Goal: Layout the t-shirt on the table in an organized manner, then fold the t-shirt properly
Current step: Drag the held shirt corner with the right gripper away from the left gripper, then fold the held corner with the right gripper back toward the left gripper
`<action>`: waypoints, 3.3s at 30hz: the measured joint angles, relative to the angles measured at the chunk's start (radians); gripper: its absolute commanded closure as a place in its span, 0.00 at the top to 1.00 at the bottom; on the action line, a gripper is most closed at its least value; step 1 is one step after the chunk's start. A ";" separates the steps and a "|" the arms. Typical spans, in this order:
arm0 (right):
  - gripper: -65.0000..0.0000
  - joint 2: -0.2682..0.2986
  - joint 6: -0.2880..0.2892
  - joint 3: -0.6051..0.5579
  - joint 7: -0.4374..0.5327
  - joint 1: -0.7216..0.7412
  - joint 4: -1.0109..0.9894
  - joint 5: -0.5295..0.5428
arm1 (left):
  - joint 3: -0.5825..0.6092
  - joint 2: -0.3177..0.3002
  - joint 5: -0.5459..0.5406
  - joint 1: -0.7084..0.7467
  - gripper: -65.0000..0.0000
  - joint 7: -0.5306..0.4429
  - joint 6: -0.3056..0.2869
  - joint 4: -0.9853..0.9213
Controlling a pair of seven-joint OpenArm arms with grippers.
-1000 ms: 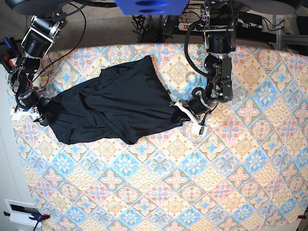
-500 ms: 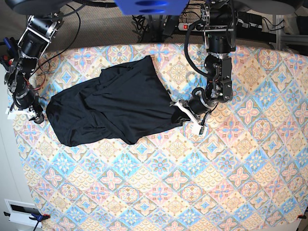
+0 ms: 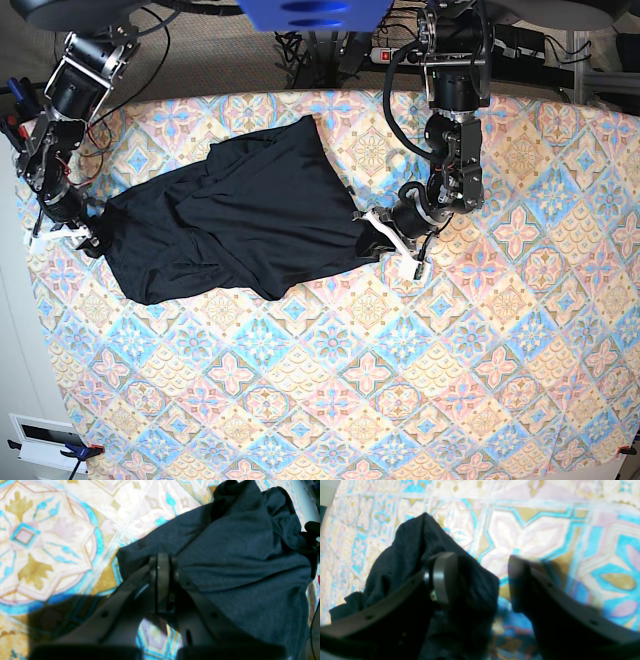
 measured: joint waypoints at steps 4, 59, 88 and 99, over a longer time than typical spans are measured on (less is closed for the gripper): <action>0.48 -0.012 -0.003 0.005 -0.036 0.003 0.002 0.047 | 0.000 0.000 0.000 0.000 0.00 0.000 0.001 0.000; 0.00 -0.128 0.000 -0.172 -0.132 -0.172 0.560 0.086 | 0.000 0.000 0.000 0.002 0.00 0.000 0.002 0.002; 0.00 -0.344 -0.011 -0.658 -0.123 -0.391 0.975 -0.126 | 0.000 0.000 0.000 -0.002 0.00 0.007 0.001 0.002; 0.00 -0.396 -0.011 -0.752 -0.119 -0.391 0.828 -0.352 | 0.000 0.000 0.000 0.000 0.00 0.002 0.001 0.002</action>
